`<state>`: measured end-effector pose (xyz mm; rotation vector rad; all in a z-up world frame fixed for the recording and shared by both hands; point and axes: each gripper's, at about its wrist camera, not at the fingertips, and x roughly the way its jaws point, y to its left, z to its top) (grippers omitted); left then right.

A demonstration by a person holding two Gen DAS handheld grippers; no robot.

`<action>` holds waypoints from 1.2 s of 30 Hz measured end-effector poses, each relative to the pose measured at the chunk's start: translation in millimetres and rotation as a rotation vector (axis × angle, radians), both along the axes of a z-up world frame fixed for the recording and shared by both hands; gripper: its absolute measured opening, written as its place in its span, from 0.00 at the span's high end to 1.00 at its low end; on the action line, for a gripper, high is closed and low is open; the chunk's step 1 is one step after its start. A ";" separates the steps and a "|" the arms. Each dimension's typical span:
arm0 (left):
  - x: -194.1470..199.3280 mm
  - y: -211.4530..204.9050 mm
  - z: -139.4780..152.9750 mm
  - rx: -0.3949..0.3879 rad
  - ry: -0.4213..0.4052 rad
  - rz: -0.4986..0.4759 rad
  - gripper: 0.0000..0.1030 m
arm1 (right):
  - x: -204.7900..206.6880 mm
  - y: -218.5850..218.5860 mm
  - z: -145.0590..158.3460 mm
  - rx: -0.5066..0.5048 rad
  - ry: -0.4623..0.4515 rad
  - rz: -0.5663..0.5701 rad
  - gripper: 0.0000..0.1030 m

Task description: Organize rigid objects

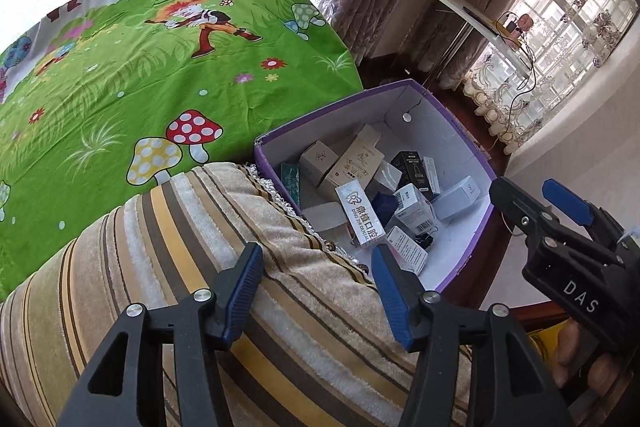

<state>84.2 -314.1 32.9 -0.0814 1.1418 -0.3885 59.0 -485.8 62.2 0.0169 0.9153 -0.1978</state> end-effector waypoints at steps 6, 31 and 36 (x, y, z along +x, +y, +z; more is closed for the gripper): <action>-5.2 1.5 -3.3 -0.052 0.001 -0.025 0.30 | -11.0 -4.3 -6.1 0.008 0.014 -0.009 0.16; -4.6 -2.3 -7.7 -0.101 -0.008 -0.053 0.14 | -11.0 -4.2 -11.9 -0.002 0.027 0.005 0.16; -4.7 -4.0 -8.7 -0.094 -0.010 -0.054 0.14 | -11.1 -4.5 -13.1 0.003 0.031 0.006 0.16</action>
